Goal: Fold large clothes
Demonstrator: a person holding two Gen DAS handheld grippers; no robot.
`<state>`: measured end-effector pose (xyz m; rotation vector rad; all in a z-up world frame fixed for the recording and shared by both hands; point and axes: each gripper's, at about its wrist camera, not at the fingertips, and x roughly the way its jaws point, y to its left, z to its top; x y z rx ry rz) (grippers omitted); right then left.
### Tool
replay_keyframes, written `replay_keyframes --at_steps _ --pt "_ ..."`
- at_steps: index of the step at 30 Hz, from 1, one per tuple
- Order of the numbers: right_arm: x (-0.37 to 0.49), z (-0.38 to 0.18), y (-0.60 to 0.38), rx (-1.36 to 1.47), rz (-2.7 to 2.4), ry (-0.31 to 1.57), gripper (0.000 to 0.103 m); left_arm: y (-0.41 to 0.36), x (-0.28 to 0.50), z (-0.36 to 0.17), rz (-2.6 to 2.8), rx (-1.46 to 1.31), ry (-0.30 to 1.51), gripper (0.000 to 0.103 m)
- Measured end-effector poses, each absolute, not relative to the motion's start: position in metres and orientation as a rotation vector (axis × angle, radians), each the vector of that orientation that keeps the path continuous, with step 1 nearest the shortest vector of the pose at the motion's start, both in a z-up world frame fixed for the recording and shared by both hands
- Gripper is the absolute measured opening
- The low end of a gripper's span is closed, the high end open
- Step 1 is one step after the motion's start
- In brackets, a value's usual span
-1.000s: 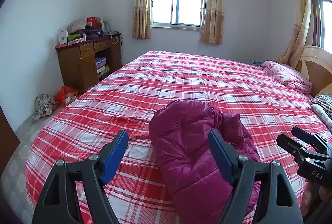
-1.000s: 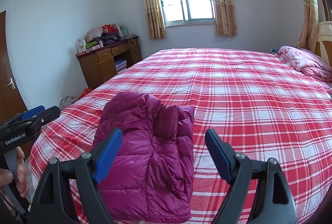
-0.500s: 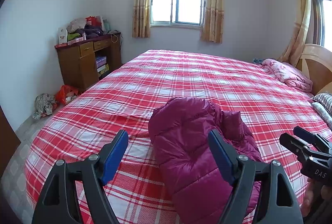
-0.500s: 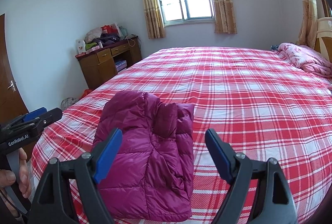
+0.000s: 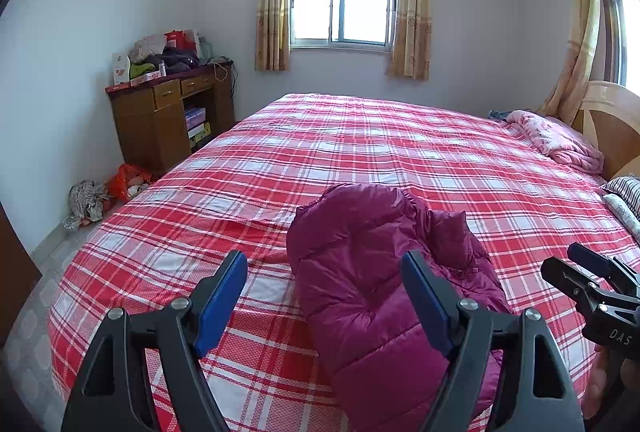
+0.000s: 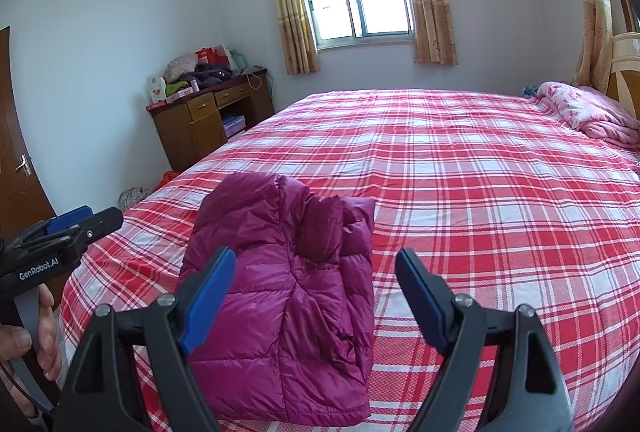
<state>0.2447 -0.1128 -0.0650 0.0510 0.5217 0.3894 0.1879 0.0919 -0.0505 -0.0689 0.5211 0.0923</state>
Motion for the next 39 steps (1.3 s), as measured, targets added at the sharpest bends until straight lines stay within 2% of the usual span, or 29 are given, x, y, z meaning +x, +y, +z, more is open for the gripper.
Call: replay_keyframes --at_steps 17,19,21,25,29,39 --pt "0.244 -0.066 -0.113 0.05 0.39 0.521 0.084 0.098 0.199 -0.06 0.131 -0.085 0.575 0.08" --pt "0.244 -0.066 -0.112 0.047 0.39 0.522 0.084 0.097 0.201 -0.061 0.131 -0.088 0.588 0.082" --pt "0.243 -0.068 -0.112 0.042 0.396 0.523 0.084 0.095 0.202 -0.063 0.138 -0.081 0.593 0.09" --pt "0.242 -0.07 -0.111 0.032 0.402 0.525 0.084 0.094 0.201 -0.064 0.123 -0.093 0.585 0.091" --pt "0.243 -0.072 -0.112 0.035 0.403 0.531 0.084 0.093 0.198 -0.063 0.146 -0.083 0.558 0.099" --pt "0.242 -0.074 -0.114 0.038 0.406 0.537 0.084 0.083 0.188 -0.053 0.174 -0.015 0.458 0.1"
